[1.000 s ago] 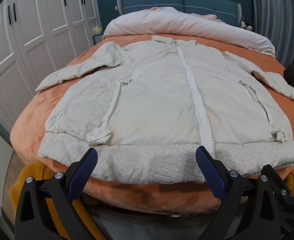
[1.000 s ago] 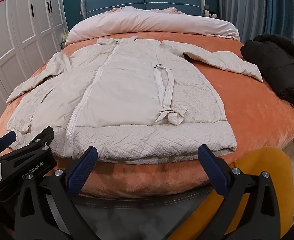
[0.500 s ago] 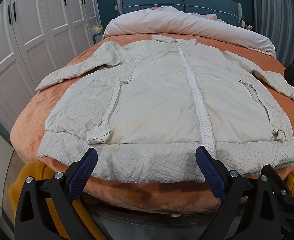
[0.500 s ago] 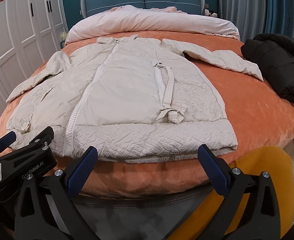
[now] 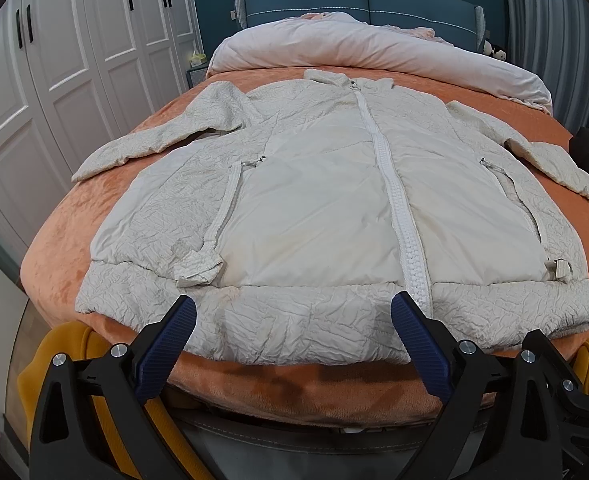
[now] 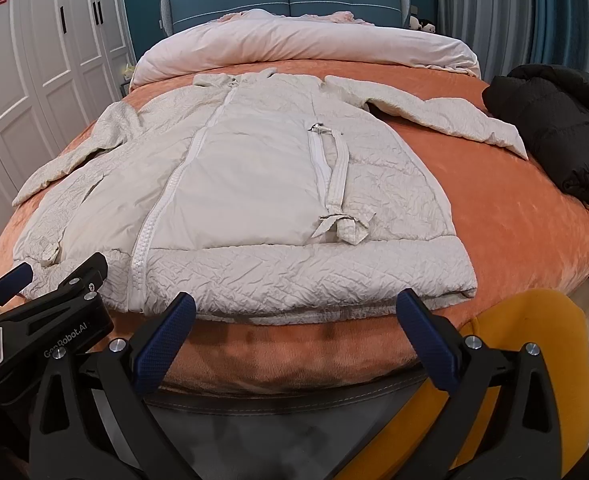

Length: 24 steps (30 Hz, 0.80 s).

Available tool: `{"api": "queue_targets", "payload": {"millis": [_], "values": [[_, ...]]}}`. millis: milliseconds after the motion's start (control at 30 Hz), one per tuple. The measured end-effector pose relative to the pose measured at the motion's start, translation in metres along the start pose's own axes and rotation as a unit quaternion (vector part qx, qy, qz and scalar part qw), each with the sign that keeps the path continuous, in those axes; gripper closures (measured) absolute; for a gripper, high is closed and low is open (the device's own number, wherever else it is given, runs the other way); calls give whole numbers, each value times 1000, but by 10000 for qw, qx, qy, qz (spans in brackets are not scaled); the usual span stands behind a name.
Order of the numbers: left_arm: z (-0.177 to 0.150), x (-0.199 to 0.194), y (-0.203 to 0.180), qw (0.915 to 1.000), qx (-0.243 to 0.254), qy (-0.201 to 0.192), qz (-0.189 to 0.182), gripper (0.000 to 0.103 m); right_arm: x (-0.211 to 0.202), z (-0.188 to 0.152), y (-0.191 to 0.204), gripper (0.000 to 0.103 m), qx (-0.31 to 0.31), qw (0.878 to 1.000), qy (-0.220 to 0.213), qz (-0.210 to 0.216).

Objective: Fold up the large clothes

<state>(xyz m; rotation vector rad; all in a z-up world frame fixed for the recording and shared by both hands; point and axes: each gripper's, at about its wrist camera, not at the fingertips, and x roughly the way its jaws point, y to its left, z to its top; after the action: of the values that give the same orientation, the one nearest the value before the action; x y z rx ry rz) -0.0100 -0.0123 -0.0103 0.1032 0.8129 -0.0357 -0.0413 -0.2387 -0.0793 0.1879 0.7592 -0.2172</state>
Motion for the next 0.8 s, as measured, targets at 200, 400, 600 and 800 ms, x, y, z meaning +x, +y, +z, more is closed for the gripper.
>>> {"api": "queue_targets", "payload": {"millis": [200,400,600,800], "values": [[-4,1,1,10000,-3,32,19,8,5,-3,0,5,19,9999,103,9],[-2,3,-1,10000,9,85,-2,8,8,-1,-3,5,40,9997,210,128],[28,-11,24,9989,-269,-281,-244,5,9,32,-45,5,340,9991,-40,269],[73,4,61,9967,-652,-492,-33,5,54,102,-163,5,1479,9890,-41,-28]]}}
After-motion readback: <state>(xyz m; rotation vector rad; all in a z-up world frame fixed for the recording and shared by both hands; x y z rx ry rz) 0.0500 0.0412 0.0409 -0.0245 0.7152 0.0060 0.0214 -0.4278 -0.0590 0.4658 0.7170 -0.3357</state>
